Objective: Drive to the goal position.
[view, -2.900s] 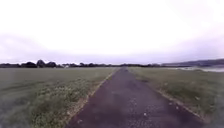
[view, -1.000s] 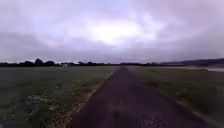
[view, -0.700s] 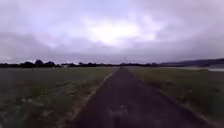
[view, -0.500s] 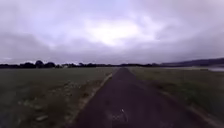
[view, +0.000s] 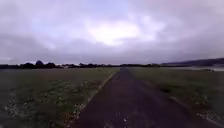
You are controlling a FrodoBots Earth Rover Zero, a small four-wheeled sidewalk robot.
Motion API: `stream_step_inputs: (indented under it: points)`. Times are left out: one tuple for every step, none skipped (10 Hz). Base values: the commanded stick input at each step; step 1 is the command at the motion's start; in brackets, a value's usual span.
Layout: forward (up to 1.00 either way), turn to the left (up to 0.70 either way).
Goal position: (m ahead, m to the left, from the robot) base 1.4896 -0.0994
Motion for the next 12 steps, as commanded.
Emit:
stream_step_inputs:
  points:
    - [0.50, 0.00]
    - [0.50, 0.00]
    - [0.50, 0.00]
    - [0.50, 0.00]
    - [0.50, 0.00]
    - [0.50, 0.00]
    - [0.50, 0.00]
    - [0.50, 0.00]
    - [0.50, 0.00]
    - [0.50, -0.21]
    - [0.50, -0.22]
    - [0.50, -0.23]
